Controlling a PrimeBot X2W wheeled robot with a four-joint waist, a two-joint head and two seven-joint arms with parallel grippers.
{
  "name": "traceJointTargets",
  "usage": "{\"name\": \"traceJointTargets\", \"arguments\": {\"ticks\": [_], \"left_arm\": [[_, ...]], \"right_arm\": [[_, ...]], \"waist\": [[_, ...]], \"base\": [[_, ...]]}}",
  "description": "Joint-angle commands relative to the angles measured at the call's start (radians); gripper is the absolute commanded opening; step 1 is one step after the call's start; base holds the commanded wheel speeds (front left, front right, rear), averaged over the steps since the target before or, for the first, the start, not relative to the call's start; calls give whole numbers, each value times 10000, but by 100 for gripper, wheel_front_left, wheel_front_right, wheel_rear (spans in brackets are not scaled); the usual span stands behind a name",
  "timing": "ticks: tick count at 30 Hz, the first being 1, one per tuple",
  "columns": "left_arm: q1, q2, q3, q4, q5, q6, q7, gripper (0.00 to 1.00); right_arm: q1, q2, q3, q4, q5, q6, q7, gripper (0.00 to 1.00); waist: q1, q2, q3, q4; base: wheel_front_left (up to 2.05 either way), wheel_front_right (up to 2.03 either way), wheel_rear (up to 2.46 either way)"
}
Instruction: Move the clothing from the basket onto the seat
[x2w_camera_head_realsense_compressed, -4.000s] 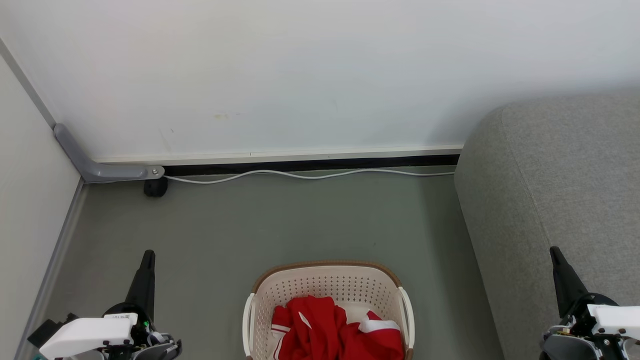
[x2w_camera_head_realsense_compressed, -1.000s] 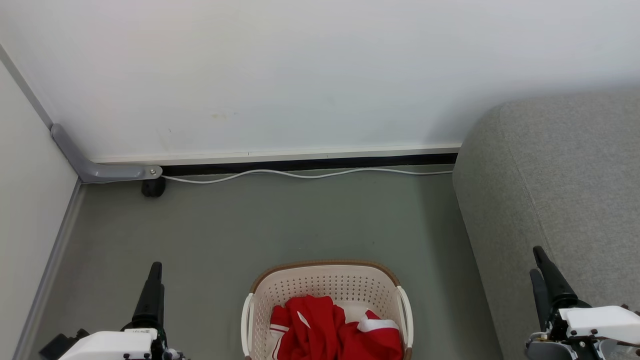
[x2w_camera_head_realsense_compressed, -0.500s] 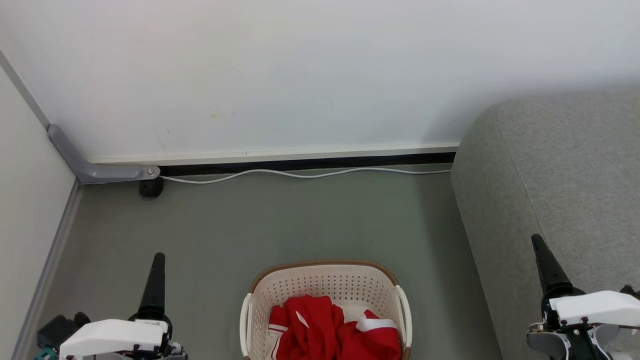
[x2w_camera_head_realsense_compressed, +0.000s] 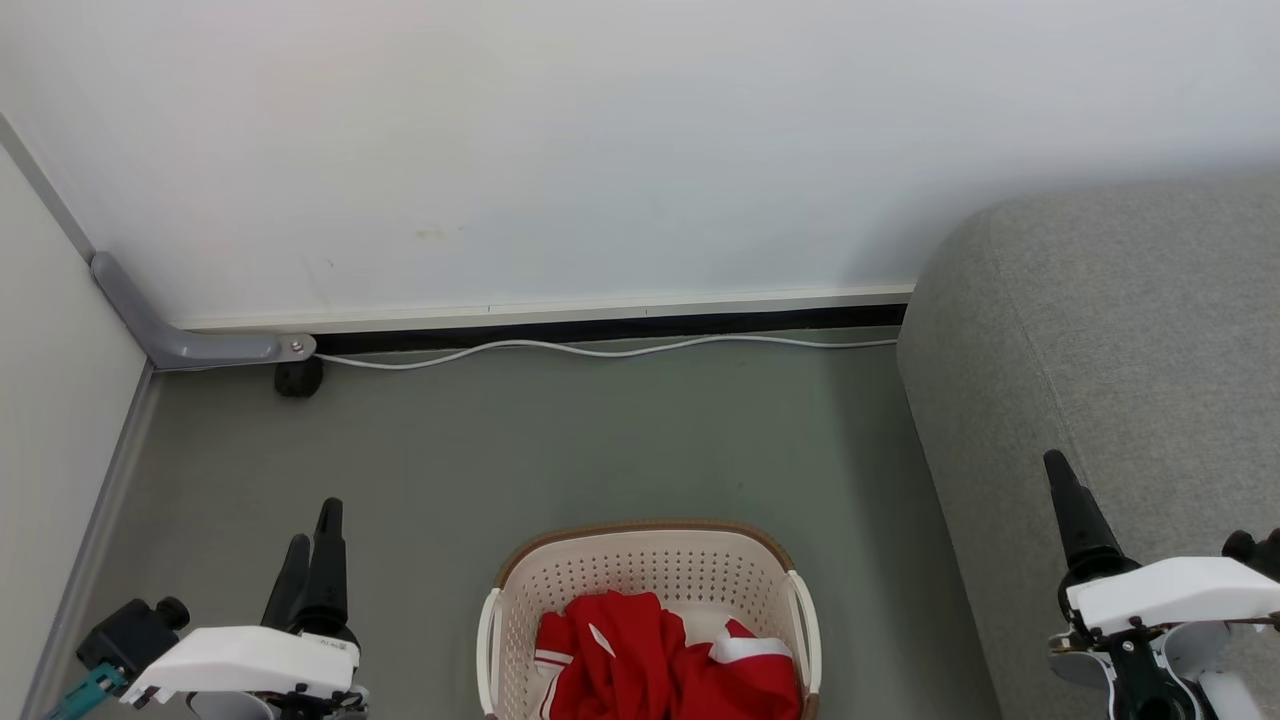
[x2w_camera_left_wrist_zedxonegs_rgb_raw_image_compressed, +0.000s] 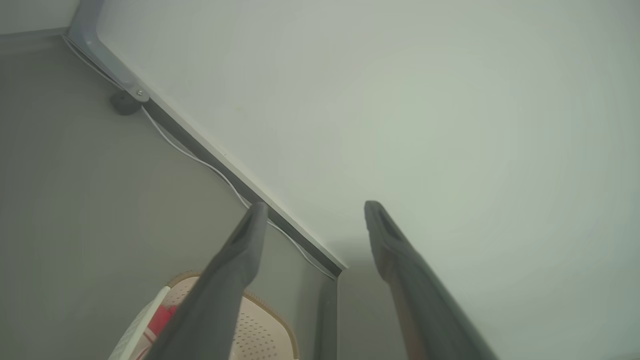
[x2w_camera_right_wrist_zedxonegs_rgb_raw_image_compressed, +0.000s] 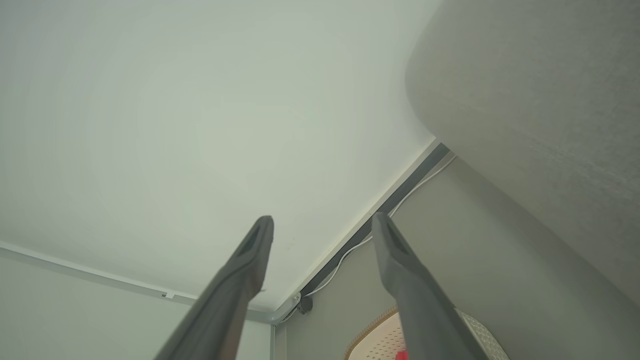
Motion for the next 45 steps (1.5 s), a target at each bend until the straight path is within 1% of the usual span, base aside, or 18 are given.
{"name": "traceJointTargets", "arguments": {"ticks": [1, 20, 31, 45], "left_arm": [[-680, 161, 105, -208, 276, -48, -86, 100], [-942, 157, 182, 40, 3074, -62, -644, 100], [-1215, 184, 203, 370, 4462, -70, -968, 100], [-1434, 241, 370, 705, 6178, -80, -1350, 100]], "right_arm": [[-522, -226, 137, -168, -250, 33, -171, 100], [-1110, -546, 853, 248, -2408, 40, -727, 100], [-1549, -717, 1240, 562, -3549, 44, -1050, 100], [-1862, -883, 1351, 905, -5098, 49, -1431, 100]], "waist": [[0, -1, -1, -6], [0, -1, -8, -95], [0, -1, 1, -119], [0, -1, -55, -176]], "base": [[0, 0, 0], [0, 0, 0], [0, 0, 0], [0, 0, 0]]}}
